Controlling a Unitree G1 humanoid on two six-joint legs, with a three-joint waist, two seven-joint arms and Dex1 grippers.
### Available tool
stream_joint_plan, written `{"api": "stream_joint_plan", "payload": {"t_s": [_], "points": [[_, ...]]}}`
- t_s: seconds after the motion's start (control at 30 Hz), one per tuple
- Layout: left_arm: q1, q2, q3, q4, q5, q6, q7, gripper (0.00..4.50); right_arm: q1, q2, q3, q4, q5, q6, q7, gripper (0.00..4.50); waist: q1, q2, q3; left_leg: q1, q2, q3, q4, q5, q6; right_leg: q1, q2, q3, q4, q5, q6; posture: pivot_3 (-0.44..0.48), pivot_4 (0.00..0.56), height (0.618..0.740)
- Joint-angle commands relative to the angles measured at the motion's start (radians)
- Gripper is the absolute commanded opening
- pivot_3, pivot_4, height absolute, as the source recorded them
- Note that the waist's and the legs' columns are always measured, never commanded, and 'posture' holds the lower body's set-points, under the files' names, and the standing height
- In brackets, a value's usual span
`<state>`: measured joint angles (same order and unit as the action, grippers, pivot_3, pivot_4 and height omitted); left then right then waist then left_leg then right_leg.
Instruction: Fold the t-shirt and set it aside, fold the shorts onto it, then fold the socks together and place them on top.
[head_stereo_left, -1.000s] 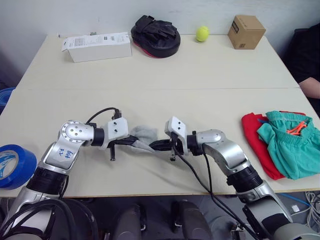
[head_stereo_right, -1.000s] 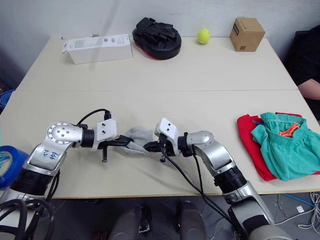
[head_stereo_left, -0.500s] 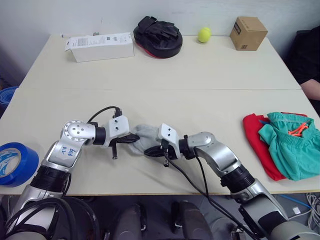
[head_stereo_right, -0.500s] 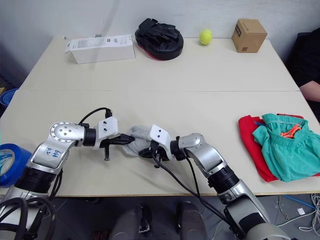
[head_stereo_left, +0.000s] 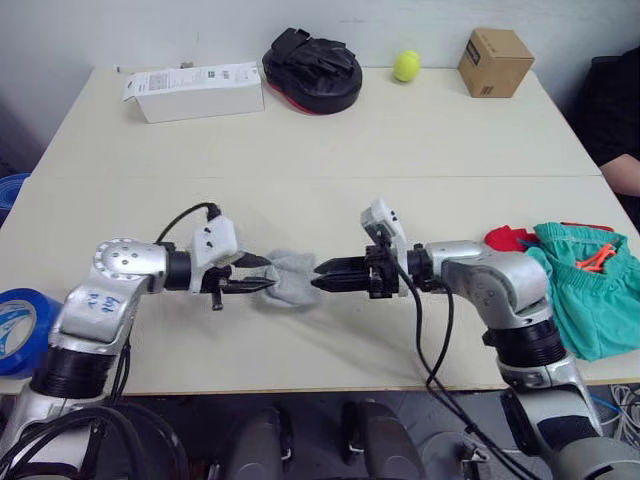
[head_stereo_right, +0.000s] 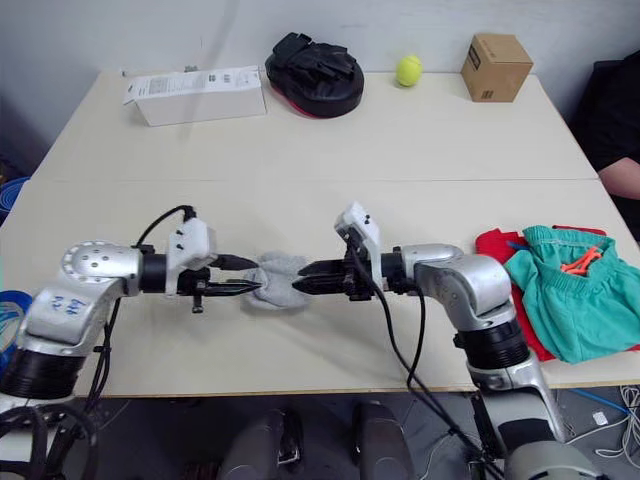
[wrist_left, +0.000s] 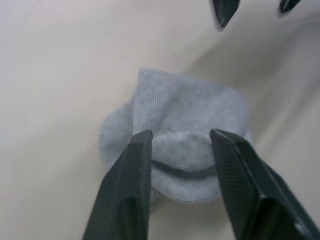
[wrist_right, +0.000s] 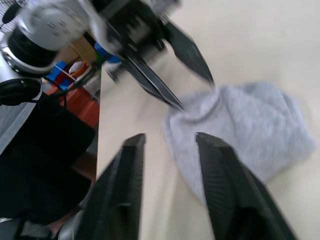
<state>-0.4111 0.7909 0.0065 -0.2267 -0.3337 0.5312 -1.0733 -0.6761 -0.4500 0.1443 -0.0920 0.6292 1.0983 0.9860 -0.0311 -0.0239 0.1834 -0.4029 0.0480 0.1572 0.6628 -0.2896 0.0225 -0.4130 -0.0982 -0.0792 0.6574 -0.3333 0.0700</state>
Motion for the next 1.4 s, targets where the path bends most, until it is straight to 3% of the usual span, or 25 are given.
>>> {"api": "stream_joint_plan", "payload": {"t_s": [0.03,0.17,0.33,0.53,1.17,1.4], "points": [[0.040,0.037,0.112,-0.122,-0.101,0.076,0.011,3.09,-0.044,-0.021,-0.015,0.085,0.012,0.043,0.003,3.04,0.000,0.000,0.000,0.000,0.000,0.000,0.000,0.000,0.000,0.000,0.000,0.000,0.000,0.000,0.000,0.000,0.150,0.740],[0.114,0.074,0.204,-0.205,-0.150,0.116,0.038,4.38,-0.094,-0.003,0.003,0.228,-0.029,0.035,-0.011,4.47,-0.003,0.000,0.000,0.000,0.000,0.000,-0.001,0.000,0.000,0.000,0.000,0.000,0.000,0.000,0.000,0.000,0.150,0.740],[0.186,0.106,0.292,-0.264,-0.187,0.153,0.077,4.48,-0.151,0.068,0.016,0.365,-0.055,0.033,-0.026,4.50,-0.006,0.000,0.000,0.000,0.000,0.001,-0.001,0.000,0.000,0.000,0.001,0.000,-0.001,0.000,0.000,0.000,0.150,0.740],[0.212,0.117,0.307,-0.307,-0.203,0.176,0.116,4.48,-0.171,0.165,0.064,0.470,-0.110,0.011,-0.048,4.50,-0.008,0.000,0.000,0.000,0.000,0.001,-0.001,0.000,0.000,0.000,0.001,0.000,-0.001,0.000,0.000,0.000,0.150,0.740],[0.215,0.154,0.283,-0.259,-0.167,0.137,0.145,4.48,-0.127,0.275,0.201,0.462,-0.198,0.024,-0.070,4.50,-0.033,-0.002,-0.001,0.008,0.001,0.003,-0.009,0.000,-0.005,0.002,0.002,0.003,-0.001,-0.002,-0.003,0.000,0.150,0.740],[0.215,0.158,0.261,-0.264,-0.172,0.122,0.138,4.50,-0.111,0.302,0.192,0.476,-0.228,0.012,-0.092,2.16,-0.047,-0.002,-0.001,0.014,0.001,0.005,-0.016,0.001,-0.008,0.003,0.002,0.004,0.000,-0.004,-0.006,0.000,0.150,0.740]]}}
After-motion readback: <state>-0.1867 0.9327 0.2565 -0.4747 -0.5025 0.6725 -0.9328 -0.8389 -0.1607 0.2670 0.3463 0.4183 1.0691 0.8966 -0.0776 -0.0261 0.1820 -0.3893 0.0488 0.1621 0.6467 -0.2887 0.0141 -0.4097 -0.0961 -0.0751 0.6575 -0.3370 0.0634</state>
